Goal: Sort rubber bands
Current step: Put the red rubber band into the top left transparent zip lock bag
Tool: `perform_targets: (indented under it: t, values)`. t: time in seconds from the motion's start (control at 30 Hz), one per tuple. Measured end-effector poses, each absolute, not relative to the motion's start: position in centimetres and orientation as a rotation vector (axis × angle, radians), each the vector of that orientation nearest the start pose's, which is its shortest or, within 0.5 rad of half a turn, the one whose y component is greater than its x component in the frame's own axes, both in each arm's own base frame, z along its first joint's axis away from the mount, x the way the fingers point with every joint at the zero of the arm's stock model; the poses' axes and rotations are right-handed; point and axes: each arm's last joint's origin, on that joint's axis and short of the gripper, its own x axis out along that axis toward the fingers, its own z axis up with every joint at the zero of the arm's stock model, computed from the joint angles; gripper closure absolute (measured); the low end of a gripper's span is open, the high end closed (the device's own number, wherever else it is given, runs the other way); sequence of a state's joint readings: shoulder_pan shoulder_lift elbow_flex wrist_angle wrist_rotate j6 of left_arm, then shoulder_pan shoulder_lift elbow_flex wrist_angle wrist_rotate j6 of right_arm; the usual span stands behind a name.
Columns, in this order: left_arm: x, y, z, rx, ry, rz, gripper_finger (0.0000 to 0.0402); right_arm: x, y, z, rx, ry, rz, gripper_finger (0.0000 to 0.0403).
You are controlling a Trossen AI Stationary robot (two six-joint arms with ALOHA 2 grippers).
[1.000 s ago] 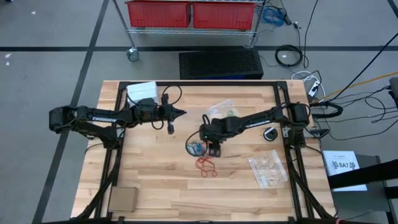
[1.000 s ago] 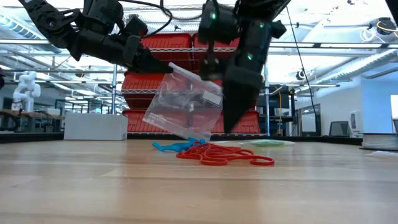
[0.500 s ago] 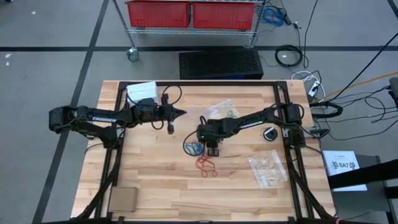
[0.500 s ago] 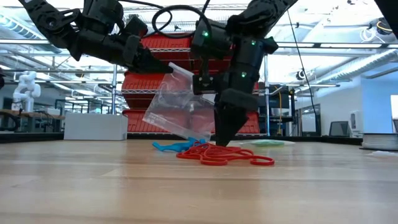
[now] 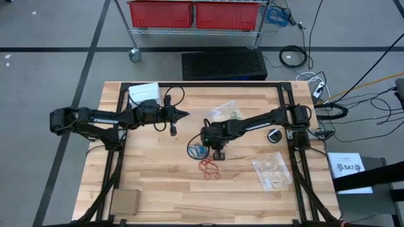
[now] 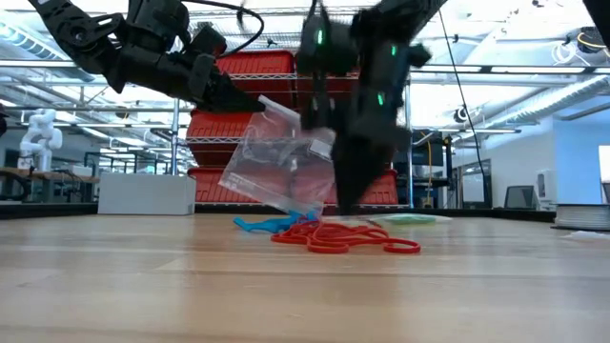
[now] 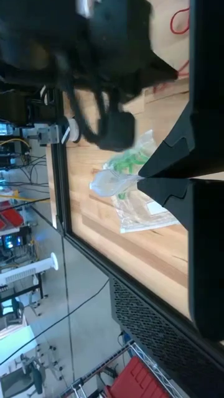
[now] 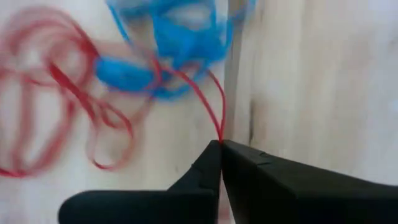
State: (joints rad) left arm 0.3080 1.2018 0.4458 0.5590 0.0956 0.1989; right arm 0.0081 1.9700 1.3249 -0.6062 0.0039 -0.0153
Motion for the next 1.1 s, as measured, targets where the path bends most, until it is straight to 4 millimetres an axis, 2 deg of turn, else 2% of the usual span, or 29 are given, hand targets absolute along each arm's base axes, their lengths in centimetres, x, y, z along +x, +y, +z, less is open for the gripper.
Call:
perform_targets:
  t: [0.1,0.23,0.37,0.6,0.8,0.9,1.1]
  values:
    - [22.8,7.0,20.6,0.158,0.214,0.192,0.0402,38.4,0.8,18.4,-0.06,1.169,-0.028,0.0402]
    - [22.8,7.0,20.6,0.158,0.215,0.191,0.0402,37.8,1.2,20.7,-0.095,1.148,-0.098,0.0402]
    - [22.8,7.0,20.6,0.158,0.214,0.191,0.0402,37.4,1.8,24.1,-0.131,1.065,-0.156,0.0403]
    - [22.8,7.0,20.6,0.158,0.214,0.192,0.0402,37.0,2.6,28.3,-0.177,1.005,-0.234,0.0403]
    - [22.8,7.0,20.6,0.158,0.214,0.191,0.0402,37.2,2.5,30.9,-0.16,0.964,-0.262,0.0403]
    - [22.8,7.0,20.6,0.157,0.214,0.191,0.0402,37.2,2.3,31.1,-0.12,0.958,-0.272,0.0403]
    - [22.8,7.0,20.6,0.157,0.216,0.192,0.0402,37.4,1.5,27.4,-0.03,1.206,-0.252,0.0403]
